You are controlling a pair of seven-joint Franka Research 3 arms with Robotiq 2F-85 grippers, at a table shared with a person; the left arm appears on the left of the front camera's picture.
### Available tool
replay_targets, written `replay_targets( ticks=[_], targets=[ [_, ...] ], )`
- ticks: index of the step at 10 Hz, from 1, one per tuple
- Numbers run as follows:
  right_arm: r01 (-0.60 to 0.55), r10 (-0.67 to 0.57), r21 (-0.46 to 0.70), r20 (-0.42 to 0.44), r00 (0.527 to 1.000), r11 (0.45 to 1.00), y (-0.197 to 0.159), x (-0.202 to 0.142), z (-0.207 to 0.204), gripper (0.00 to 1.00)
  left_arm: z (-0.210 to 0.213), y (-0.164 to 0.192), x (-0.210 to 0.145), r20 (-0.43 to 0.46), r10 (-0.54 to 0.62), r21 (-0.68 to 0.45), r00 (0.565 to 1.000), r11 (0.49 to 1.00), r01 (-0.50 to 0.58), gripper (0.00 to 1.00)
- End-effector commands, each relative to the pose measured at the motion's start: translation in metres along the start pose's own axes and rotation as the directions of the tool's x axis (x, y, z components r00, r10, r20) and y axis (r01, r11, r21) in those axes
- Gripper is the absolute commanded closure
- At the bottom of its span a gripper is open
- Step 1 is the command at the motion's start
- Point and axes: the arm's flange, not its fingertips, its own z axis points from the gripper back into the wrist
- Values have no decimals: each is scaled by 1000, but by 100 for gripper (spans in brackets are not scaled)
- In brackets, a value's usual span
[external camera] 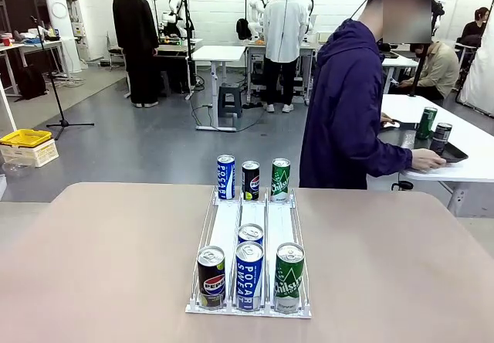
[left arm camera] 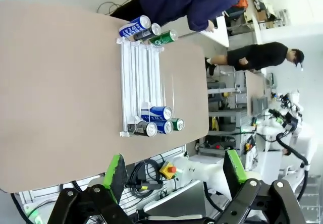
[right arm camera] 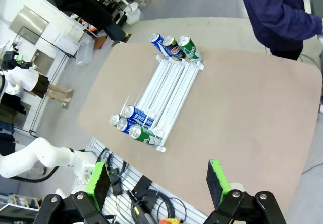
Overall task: Retrieve and hand over the desired beverage to the person.
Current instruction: Place the picked can on the Handle tray extended by the person.
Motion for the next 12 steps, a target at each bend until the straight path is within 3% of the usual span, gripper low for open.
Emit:
replay_targets(
  ticks=[1, 4, 12],
  targets=[
    [-10, 10, 20, 1, 1000, 1000, 0, 0, -1, 0, -7, 17, -5, -7, 9, -13, 1000, 1000, -9, 0],
    [-10, 10, 20, 1, 1000, 1000, 0, 0, -1, 0, -8, 42, -1, -48, 57, -17, 997, 998, -58, 0],
    [-10, 10, 20, 1, 1000, 1000, 0, 0, -1, 0, -11, 41, 3, -44, 83, -1, 996, 997, -83, 0]
  ],
)
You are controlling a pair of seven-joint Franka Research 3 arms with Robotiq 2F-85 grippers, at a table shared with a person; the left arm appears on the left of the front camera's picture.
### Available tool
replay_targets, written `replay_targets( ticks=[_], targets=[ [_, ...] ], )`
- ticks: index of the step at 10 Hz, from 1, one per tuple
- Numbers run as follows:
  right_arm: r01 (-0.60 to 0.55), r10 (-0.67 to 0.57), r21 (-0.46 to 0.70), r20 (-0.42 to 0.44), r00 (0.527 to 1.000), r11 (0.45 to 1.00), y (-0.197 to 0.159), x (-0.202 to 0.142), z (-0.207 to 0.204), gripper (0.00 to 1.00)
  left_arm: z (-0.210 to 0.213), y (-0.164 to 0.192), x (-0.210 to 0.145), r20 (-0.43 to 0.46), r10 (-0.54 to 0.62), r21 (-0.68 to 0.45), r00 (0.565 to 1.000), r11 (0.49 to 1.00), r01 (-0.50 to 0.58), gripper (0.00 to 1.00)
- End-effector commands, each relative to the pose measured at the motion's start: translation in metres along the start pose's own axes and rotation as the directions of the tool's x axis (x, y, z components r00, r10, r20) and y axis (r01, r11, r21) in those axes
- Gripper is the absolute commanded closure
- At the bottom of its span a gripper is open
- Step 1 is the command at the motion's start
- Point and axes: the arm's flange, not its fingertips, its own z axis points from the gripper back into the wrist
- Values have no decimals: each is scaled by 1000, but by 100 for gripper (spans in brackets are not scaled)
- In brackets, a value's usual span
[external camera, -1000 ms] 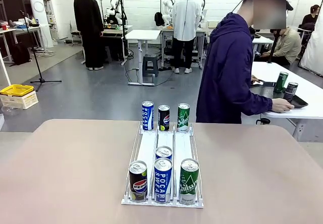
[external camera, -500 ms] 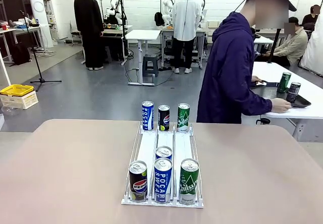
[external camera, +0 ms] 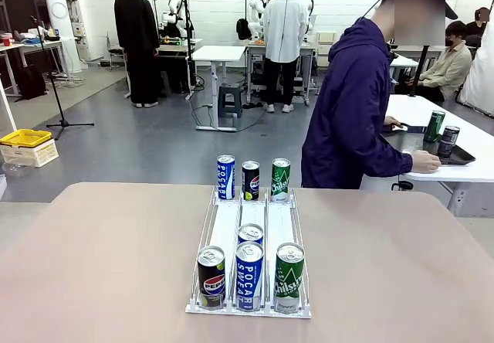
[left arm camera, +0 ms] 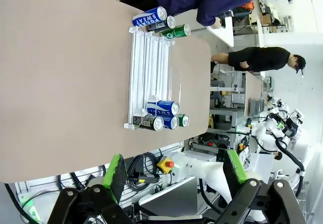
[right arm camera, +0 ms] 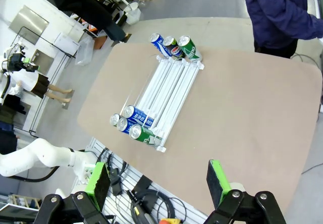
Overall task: Retrieve and hand over the desired beverage to the person.
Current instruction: Place the picked can on the Handle tray extended by the person.
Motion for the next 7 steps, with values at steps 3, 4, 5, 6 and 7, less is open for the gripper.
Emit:
replay_targets(
  ticks=[3, 4, 5, 6, 7],
  targets=[
    [-10, 10, 20, 1, 1000, 1000, 0, 0, -1, 0, 0, 0, 0, 0, -1, -4, 1000, 1000, 1, 0],
    [-10, 10, 20, 1, 1000, 1000, 0, 0, -1, 0, 0, 0, 0, 0, -1, -4, 1000, 1000, 1, 0],
    [-10, 10, 20, 1, 1000, 1000, 0, 0, -1, 0, 0, 0, 0, 0, -1, -4, 1000, 1000, 1, 0],
    [-10, 10, 20, 1, 1000, 1000, 0, 0, -1, 0, 0, 0, 0, 0, -1, -4, 1000, 1000, 1, 0],
    [-10, 10, 20, 1, 1000, 1000, 0, 0, -1, 0, 0, 0, 0, 0, -1, -4, 1000, 1000, 1, 0]
  ],
)
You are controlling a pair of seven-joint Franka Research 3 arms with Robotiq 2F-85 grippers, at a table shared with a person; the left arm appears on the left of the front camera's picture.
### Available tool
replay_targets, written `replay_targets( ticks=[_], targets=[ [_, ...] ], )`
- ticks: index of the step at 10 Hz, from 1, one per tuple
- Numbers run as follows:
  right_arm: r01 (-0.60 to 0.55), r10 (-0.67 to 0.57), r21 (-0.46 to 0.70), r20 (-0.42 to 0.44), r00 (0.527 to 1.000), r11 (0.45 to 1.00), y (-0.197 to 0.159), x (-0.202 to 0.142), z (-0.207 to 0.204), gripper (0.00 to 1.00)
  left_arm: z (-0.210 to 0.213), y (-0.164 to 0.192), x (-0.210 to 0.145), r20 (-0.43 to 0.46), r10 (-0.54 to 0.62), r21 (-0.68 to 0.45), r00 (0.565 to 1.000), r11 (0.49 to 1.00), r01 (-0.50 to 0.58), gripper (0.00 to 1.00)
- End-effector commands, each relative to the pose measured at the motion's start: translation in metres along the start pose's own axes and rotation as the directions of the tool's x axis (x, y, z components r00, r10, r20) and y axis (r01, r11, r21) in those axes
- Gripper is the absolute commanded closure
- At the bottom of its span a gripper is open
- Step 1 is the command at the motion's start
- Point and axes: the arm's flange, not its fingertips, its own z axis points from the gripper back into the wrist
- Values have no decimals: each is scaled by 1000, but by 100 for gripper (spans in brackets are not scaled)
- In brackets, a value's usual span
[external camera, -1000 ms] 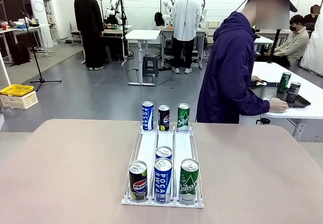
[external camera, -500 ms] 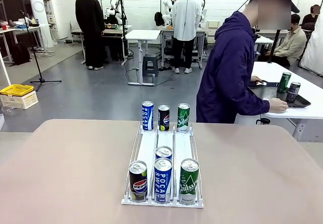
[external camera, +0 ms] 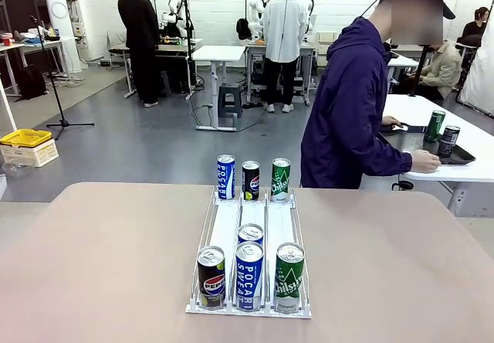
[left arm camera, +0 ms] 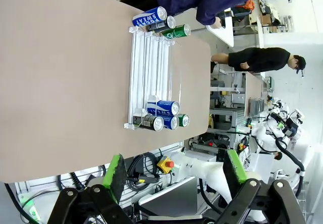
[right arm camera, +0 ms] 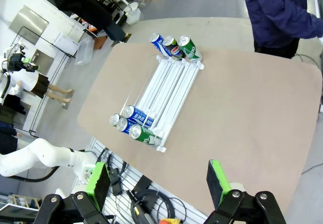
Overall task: Retrieve and hand over the desired beverage to the person.
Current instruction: Place the picked can on the Handle tray extended by the person.
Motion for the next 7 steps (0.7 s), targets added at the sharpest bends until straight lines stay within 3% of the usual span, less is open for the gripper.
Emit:
replay_targets(
  ticks=[1, 7],
  targets=[
    [-10, 10, 20, 1, 1000, 1000, 0, 0, -1, 0, 0, 0, 0, 0, -1, -4, 1000, 1000, 1, 0],
    [-10, 10, 20, 1, 1000, 1000, 0, 0, -1, 0, 0, 0, 0, 0, -1, -4, 1000, 1000, 1, 0]
  ],
)
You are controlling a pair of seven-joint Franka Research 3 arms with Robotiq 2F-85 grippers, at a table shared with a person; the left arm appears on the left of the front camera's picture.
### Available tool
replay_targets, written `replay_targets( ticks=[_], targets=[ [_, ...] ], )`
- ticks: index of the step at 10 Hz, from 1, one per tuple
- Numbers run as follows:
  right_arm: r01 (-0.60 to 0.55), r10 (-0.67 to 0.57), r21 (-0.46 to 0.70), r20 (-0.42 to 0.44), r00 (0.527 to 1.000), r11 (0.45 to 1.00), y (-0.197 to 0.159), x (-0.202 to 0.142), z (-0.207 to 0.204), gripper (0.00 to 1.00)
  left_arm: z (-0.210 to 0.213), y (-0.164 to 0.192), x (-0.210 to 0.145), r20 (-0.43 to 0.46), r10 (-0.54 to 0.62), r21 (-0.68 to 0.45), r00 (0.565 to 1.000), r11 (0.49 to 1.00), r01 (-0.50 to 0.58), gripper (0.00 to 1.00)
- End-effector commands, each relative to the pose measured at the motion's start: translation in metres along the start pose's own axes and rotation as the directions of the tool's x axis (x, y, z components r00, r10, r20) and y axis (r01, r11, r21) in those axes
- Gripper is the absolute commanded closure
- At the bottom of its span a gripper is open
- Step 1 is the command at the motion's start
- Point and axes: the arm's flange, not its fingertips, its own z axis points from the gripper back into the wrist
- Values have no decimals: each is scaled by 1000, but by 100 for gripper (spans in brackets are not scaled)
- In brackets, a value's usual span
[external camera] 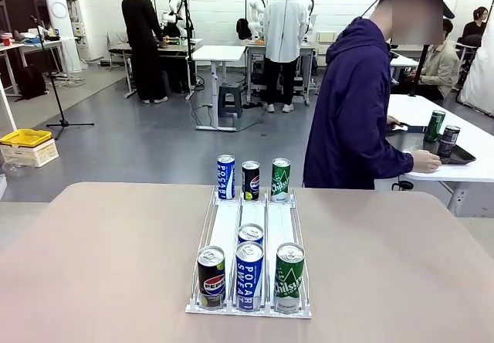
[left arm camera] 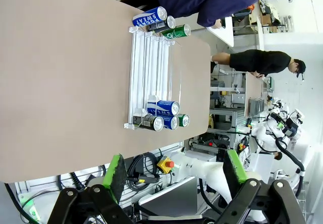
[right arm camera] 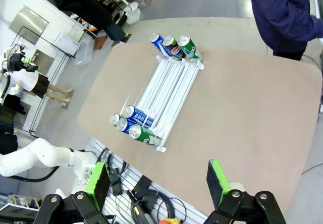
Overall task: Retrieve and hand over the desired beverage to the person.
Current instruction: Place the picked can on the Handle tray extended by the person.
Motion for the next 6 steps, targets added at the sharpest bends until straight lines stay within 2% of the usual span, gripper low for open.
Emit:
replay_targets(
  ticks=[1, 6],
  targets=[
    [-10, 10, 20, 1, 1000, 1000, 0, 0, -1, 0, 0, 0, 0, 0, -1, -4, 1000, 1000, 1, 0],
    [-10, 10, 20, 1, 1000, 1000, 0, 0, -1, 0, 0, 0, 0, 0, -1, -4, 1000, 1000, 1, 0]
  ],
)
